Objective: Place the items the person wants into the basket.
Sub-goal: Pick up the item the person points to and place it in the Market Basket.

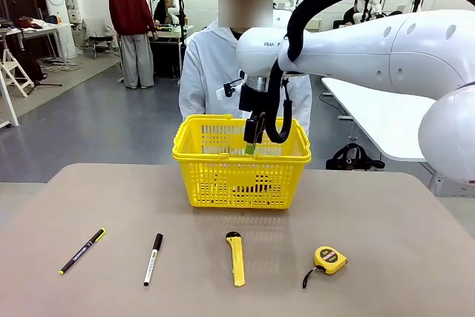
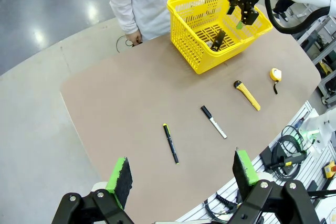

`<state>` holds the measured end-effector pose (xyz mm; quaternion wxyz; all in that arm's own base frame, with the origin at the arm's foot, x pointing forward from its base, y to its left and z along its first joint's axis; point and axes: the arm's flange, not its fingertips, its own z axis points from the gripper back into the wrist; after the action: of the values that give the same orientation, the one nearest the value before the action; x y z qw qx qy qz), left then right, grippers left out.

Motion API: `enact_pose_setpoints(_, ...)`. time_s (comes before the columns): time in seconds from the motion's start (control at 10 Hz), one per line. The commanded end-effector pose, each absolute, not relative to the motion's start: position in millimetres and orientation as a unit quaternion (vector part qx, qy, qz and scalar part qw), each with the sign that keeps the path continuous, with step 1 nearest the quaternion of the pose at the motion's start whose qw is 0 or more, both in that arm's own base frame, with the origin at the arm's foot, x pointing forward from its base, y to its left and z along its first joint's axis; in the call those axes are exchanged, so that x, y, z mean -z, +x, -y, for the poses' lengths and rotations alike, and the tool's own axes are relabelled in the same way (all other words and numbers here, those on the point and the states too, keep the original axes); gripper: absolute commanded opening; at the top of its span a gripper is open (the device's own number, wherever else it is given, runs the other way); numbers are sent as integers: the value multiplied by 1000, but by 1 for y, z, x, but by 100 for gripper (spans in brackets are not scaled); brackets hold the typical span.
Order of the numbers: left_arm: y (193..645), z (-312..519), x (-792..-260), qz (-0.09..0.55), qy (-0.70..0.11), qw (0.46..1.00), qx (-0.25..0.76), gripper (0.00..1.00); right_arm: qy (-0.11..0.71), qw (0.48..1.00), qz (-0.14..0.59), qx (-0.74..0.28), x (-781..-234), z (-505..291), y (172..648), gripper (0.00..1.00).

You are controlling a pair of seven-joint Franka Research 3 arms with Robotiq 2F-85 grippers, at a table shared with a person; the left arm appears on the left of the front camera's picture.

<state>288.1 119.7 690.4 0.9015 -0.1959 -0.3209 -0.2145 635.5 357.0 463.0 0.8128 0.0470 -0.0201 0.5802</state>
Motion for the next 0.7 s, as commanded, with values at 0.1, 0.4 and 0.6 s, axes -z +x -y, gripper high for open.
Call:
enact_pose_setpoints(0.1, 288, -121, -691, 320, -201, 898, 222, 100, 32, 810, 9, -585, -466, -365, 648, 100)
enact_pose_setpoints(0.4, 288, -121, -691, 320, -201, 898, 222, 100, 8, 845, 10, -534, -521, -345, 627, 100)
enact_pose_setpoints(0.6, 288, -121, -691, 320, -201, 898, 222, 100, -47, 889, 48, -453, -618, -283, 569, 100)
